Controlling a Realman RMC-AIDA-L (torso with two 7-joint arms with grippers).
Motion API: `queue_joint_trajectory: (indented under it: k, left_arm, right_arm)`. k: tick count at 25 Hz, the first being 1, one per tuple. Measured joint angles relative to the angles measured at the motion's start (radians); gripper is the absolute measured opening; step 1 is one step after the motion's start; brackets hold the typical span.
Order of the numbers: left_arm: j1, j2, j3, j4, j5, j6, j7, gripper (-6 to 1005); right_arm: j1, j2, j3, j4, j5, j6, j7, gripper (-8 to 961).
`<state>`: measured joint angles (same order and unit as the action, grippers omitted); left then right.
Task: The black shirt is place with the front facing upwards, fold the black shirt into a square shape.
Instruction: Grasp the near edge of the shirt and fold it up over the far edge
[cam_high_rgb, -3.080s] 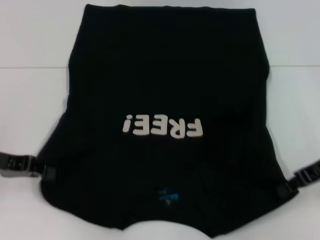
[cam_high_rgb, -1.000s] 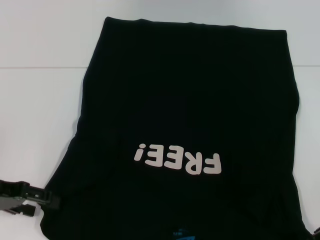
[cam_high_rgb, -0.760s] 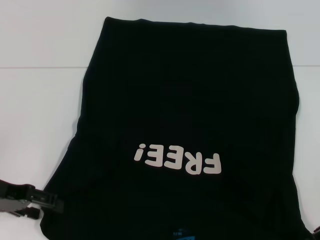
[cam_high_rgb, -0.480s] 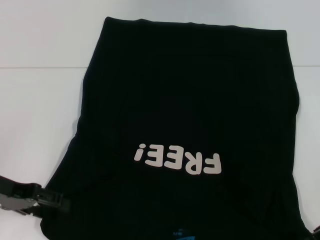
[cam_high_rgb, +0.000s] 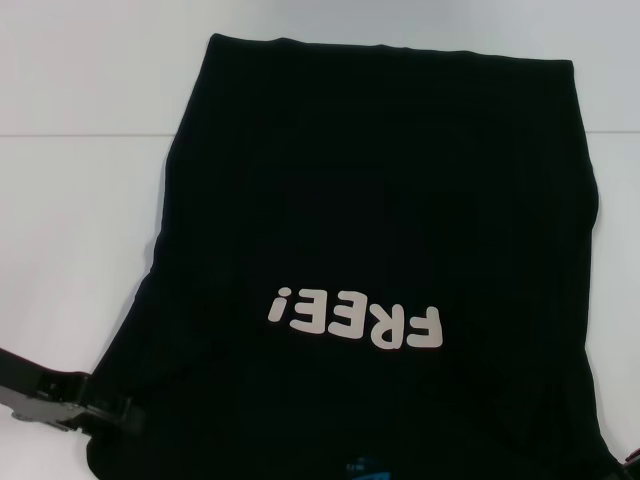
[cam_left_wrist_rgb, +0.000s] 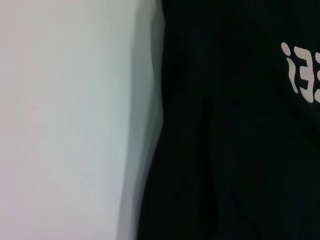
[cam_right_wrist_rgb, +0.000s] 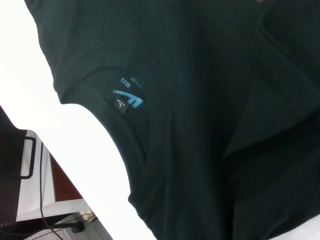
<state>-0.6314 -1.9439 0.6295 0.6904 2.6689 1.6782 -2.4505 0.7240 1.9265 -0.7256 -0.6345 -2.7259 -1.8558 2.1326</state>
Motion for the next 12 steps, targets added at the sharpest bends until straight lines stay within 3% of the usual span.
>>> queue_joint_trajectory:
  k: [7,12]
  left_arm:
    - [-0.001,-0.006,0.023,0.006,0.000,-0.004,0.004,702]
    - [-0.003,-0.008,0.043,0.006,0.000,-0.016,-0.002,506]
  right_arm:
    - [0.000,0.000,0.001,0.000,0.000,0.000,0.000,85]
    - [0.000,0.000,0.002,0.002,0.000,0.000,-0.002,88]
